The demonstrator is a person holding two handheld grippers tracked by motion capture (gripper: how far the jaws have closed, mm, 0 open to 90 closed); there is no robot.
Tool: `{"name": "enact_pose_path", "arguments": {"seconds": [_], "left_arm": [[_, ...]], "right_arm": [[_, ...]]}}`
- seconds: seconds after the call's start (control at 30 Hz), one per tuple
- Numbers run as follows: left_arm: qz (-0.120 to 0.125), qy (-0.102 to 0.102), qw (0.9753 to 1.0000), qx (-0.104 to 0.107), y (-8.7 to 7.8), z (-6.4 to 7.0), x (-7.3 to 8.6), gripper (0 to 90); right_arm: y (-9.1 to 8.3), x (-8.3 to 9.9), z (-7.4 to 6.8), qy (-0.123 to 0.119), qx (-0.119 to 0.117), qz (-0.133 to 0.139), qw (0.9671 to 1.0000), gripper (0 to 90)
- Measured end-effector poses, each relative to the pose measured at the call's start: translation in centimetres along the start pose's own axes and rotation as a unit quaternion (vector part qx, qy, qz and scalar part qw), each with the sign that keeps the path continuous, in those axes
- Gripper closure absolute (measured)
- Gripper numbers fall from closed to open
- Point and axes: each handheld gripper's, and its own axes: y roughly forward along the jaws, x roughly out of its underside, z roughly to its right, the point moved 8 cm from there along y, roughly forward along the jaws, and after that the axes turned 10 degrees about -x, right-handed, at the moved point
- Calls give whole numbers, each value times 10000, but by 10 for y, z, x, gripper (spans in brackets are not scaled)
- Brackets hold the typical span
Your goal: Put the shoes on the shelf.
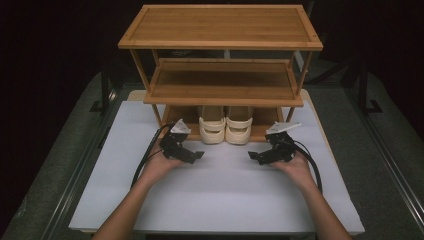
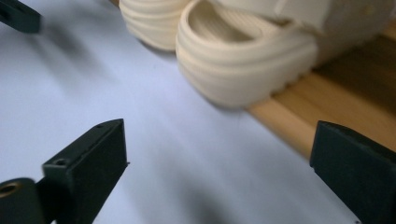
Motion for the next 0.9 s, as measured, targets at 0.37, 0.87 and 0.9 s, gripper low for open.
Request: {"name": "enact_pose_path", "arguments": {"seconds": [0.37,0.87,0.9], "left_arm": [[-72,-102,9997,-233,-51,-2,56,38],[-346,-319,9977,-498,-81,-9,126,31],[-383,-354,9976,-465,-81,-8,128,23]], "right_arm": [[-42,54,-9,84,372,-205,9991,13],[-65,107,-11,204,606,-392,9972,13],[-65,108,-11,203,622,-390,9971,13]]}}
